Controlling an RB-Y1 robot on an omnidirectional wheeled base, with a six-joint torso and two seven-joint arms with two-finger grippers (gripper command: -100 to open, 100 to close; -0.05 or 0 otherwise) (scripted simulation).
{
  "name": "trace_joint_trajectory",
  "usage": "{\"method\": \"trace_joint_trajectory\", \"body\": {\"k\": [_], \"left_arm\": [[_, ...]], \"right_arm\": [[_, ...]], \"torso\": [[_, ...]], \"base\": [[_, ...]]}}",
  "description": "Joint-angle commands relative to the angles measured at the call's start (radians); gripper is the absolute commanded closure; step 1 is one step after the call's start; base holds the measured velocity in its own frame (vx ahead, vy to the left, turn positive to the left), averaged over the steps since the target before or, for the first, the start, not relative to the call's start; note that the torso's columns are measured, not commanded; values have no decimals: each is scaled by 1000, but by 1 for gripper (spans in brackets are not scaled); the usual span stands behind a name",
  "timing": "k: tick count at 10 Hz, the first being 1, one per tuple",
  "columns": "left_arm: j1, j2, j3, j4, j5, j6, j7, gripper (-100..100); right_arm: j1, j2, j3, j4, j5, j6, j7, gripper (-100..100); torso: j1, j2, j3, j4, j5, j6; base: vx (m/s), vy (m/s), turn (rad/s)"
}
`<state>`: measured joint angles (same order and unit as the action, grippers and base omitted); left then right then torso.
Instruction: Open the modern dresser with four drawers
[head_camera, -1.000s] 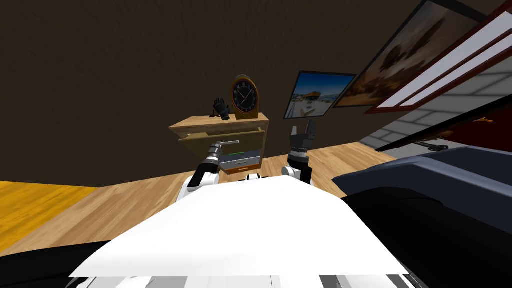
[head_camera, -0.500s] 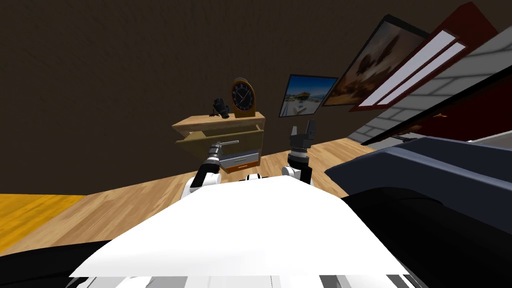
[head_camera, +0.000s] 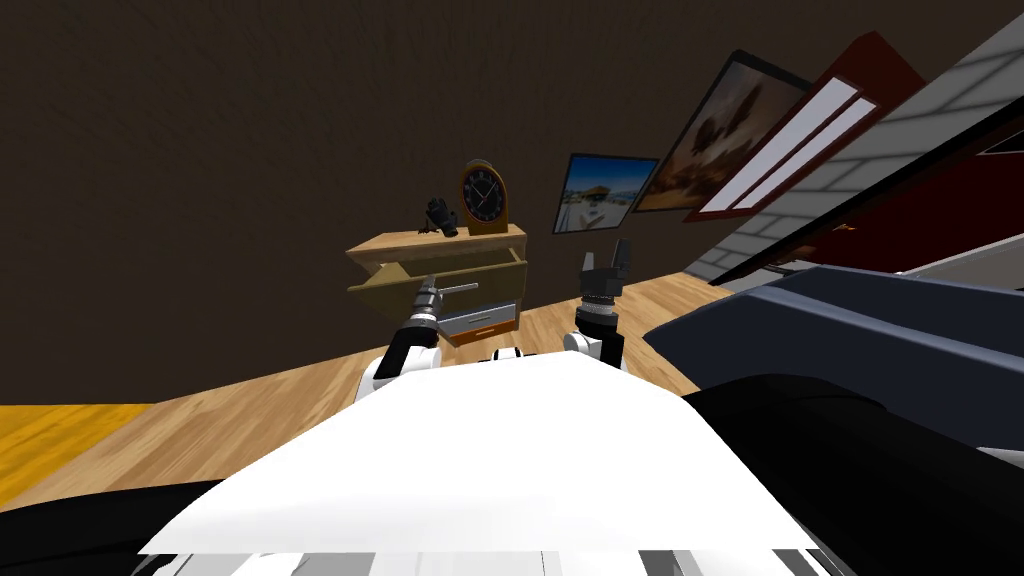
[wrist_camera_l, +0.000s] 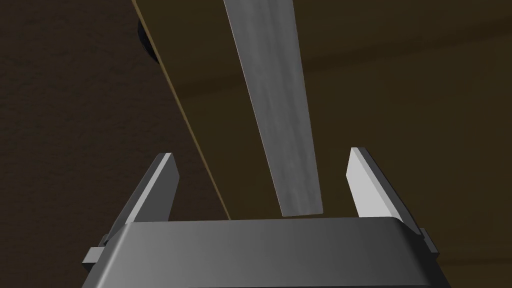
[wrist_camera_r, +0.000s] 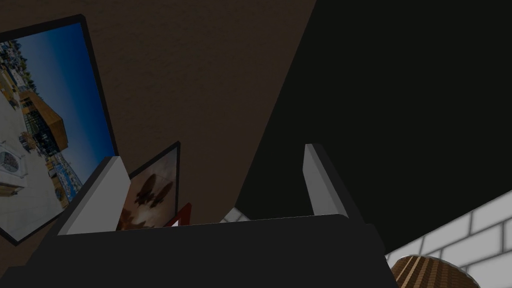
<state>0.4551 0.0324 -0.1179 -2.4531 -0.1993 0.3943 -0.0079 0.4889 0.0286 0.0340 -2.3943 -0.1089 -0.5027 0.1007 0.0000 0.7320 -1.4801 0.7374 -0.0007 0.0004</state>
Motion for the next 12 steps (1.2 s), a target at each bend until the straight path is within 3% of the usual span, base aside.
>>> {"method": "trace_joint_trajectory", "body": {"k": [1, 5, 6, 7, 12], "left_arm": [[2, -5, -15, -65, -15, 62, -3, -100], [11, -7, -35, -162, -34, 152, -6, -100], [13, -3, -30, -137, -26, 143, -2, -100], [14, -4, -32, -138, -27, 149, -2, 0], [17, -3, -33, -132, -26, 154, -2, 0]], "right_arm": [[0, 0, 0, 0, 0, 0, 0, 0], [0, 0, 0, 0, 0, 0, 0, 0], [0, 0, 0, 0, 0, 0, 0, 0], [0, 0, 0, 0, 0, 0, 0, 0], [0, 0, 0, 0, 0, 0, 0, 0]], "torso": [[-1, 3, 2, 1, 0, 0], [-1, 11, 7, 5, -1, -2], [-1, 13, 7, 7, -3, -2], [-1, 13, 8, 5, -2, -2], [0, 7, 4, 1, 0, -1]], "base": [[37, 11, -40], [18, 15, -32], [14, 6, -11], [6, 0, -4], [0, 0, 0]]}}
